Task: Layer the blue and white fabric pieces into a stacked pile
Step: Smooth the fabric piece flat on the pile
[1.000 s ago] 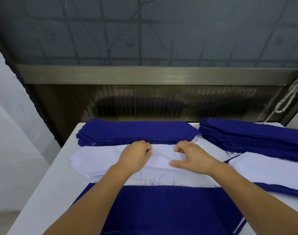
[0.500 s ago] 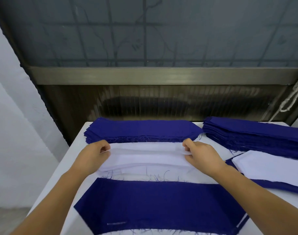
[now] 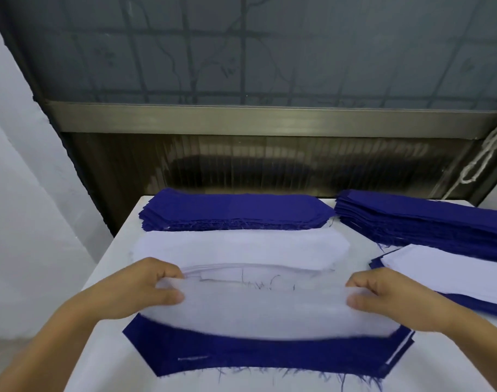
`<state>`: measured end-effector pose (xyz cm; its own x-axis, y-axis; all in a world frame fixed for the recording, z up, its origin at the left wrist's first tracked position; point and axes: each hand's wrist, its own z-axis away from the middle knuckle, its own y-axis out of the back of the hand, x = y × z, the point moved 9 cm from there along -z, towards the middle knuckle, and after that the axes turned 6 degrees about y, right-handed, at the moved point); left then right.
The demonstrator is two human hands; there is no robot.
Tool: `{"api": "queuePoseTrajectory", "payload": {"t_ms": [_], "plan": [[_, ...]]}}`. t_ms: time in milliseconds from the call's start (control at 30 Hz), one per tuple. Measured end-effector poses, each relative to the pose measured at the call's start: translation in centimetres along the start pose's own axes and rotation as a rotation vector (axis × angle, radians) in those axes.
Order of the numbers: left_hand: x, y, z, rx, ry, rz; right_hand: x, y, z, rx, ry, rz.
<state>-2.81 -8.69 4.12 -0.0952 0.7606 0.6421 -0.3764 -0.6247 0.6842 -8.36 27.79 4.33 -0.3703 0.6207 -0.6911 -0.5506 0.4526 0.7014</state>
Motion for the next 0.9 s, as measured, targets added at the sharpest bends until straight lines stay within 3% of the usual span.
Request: {"api": "queuePoseTrajectory", "payload": {"t_ms": [67,167,267,333,433,533,733,900], "plan": [[0.5,-0.7,-0.3,-0.019,0.002,-0.018,0.4,-0.1,0.5,0.005,-0.054,-0.023],[1.0,0.5,-1.0,0.222,0.011,-0.073,0.8,1.3,1.0,0.201,-0.068,0.032],[2.1,1.6,0.4,0.462,-0.106,-0.03,-1.0,2.6,2.6,0.488,0.102,0.199],[2.9,0.7,1.9,0.504,-0.258,-0.109,-2.2,2.0,4.1,0.595,0.301,0.414],[3.3,-2.9,3.3,0.439,-0.434,-0.253,-1.8,-1.3,5.6,0.571,0.491,0.628],[1.9,-5.8,3.2,0.359,-0.422,-0.319,-0.9,-3.7,6.3,0.543,0.556,0.702],[1.5,-6.0,2.9,0.32,-0.375,-0.361,-1.1,-4.0,6.1,0.505,0.547,0.688],[1.3,-5.8,2.7,0.282,-0.319,-0.308,-1.0,-4.0,5.7,0.354,0.443,0.584]]}}
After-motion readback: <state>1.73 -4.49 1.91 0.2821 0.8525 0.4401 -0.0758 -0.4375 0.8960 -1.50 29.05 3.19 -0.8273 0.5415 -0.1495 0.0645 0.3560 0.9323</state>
